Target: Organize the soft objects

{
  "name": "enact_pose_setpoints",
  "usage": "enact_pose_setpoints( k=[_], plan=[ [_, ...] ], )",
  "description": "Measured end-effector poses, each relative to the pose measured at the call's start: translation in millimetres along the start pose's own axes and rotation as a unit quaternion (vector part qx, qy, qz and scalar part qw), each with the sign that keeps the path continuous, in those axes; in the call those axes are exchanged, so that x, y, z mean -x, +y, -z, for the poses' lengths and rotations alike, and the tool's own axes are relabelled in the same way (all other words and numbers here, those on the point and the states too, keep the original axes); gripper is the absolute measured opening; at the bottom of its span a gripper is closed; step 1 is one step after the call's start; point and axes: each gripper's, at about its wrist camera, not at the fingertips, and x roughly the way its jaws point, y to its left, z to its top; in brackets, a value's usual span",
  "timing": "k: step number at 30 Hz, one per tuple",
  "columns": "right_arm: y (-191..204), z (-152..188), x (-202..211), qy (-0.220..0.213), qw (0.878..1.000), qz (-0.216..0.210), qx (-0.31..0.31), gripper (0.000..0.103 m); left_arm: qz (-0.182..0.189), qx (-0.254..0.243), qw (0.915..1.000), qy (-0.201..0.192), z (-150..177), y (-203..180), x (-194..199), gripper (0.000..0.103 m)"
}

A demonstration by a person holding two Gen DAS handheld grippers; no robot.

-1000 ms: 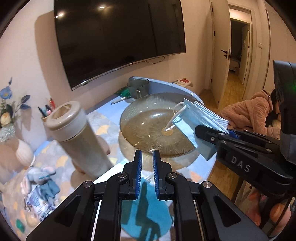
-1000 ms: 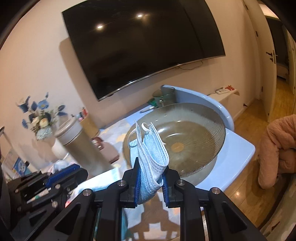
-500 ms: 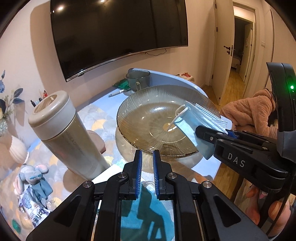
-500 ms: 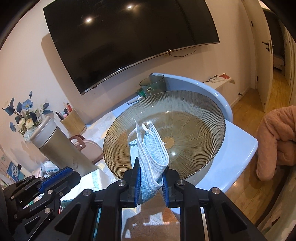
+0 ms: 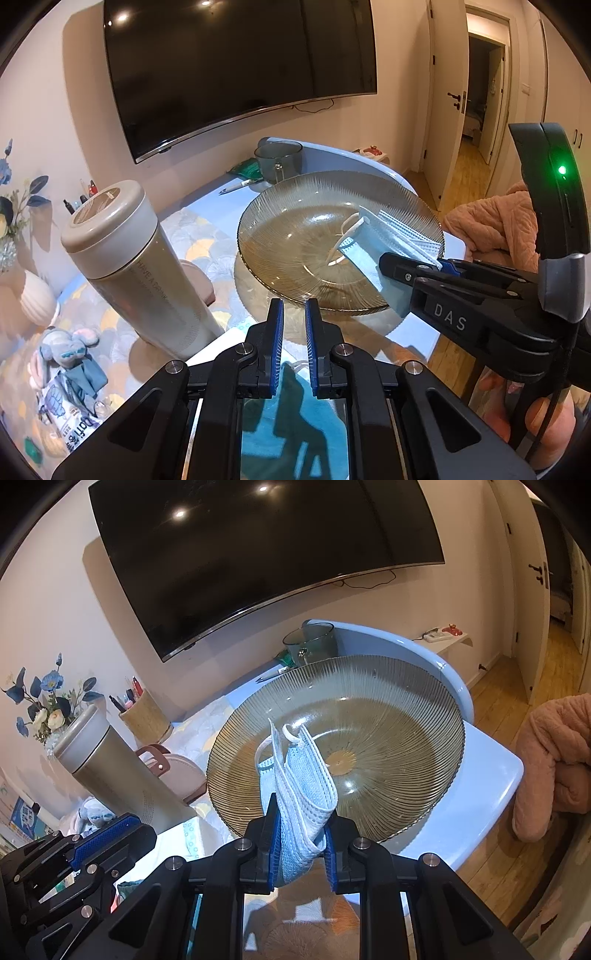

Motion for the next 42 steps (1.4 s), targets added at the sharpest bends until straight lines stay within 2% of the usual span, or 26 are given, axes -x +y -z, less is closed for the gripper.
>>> enact_pose_setpoints(
  k=[6,11,12,13,14,15,17,20,21,23,25,27,30,31,36,40,42],
  plan=[
    [1.4,-6.4,-10.7,0.009,1.000,0.004,-0.003,0.018,-0.003,0.008,0.9999,0.006,0.8,6.0,-3.2,0.009],
    [1.1,-16.8,-23.3,0.013,1.000,0.017,-0.007,0.019,0.014,0.016,0.9998,0.005,3.3,15.7,-0.5,0.011],
    [1.3,-19.0,-26.0,0.016,1.000,0.016,-0.006,0.021,0.017,0.018,0.9997,0.006,4.3,18.5,0.5,0.017],
    [0.7,-21.7,-29.4,0.020,1.000,0.017,-0.006,0.022,0.017,0.020,0.9996,0.007,5.2,20.1,1.1,0.032],
    [0.6,-23.2,-32.3,0.026,0.999,0.020,-0.007,0.031,0.012,0.026,0.9996,0.008,7.3,25.7,3.7,0.034],
    [-0.2,-25.0,-36.5,0.038,0.999,0.024,-0.011,0.054,0.011,0.029,0.9995,0.009,9.2,28.9,6.2,0.034],
    [-2.4,-25.3,-36.0,0.037,0.999,0.028,-0.023,0.077,0.021,0.032,0.9992,0.011,14.9,36.3,14.2,0.034],
    [0.4,-24.2,-24.4,0.023,0.999,0.025,-0.022,0.077,0.035,0.034,0.9988,0.007,25.5,50.0,30.3,0.035],
    [3.4,-22.9,-16.1,0.016,0.999,0.022,-0.018,0.077,0.036,0.034,0.9988,0.005,30.3,55.9,36.2,0.038],
    [13.5,-18.4,-2.8,0.010,1.000,0.004,0.002,0.077,0.031,0.037,0.9988,-0.001,39.0,68.8,47.5,0.051],
    [29.2,-7.7,12.7,0.010,0.999,-0.011,0.039,0.077,0.019,0.053,0.9984,-0.011,52.1,88.2,61.3,0.076],
    [51.2,12.0,27.0,0.018,0.996,-0.030,0.085,0.080,0.004,0.082,0.9965,-0.015,66.8,112.3,75.0,0.077],
    [76.1,45.0,34.2,0.034,0.991,-0.043,0.125,0.089,-0.019,0.131,0.9912,-0.013,90.1,149.8,89.4,0.077],
    [85.0,60.3,31.8,0.047,0.989,-0.045,0.135,0.089,-0.026,0.145,0.9890,-0.013,97.1,161.1,93.7,0.077],
    [100.8,103.6,-0.6,0.105,0.984,-0.043,0.136,0.089,-0.067,0.207,0.9759,-0.009,139.3,208.3,112.9,0.077],
    [97.1,115.0,-14.4,0.105,0.986,-0.038,0.121,0.089,-0.077,0.246,0.9662,-0.005,168.6,236.1,125.5,0.077],
    [94.4,116.0,-17.5,0.106,0.987,-0.060,0.107,0.089,-0.078,0.257,0.9633,-0.003,180.3,242.6,130.7,0.077]
  ],
)
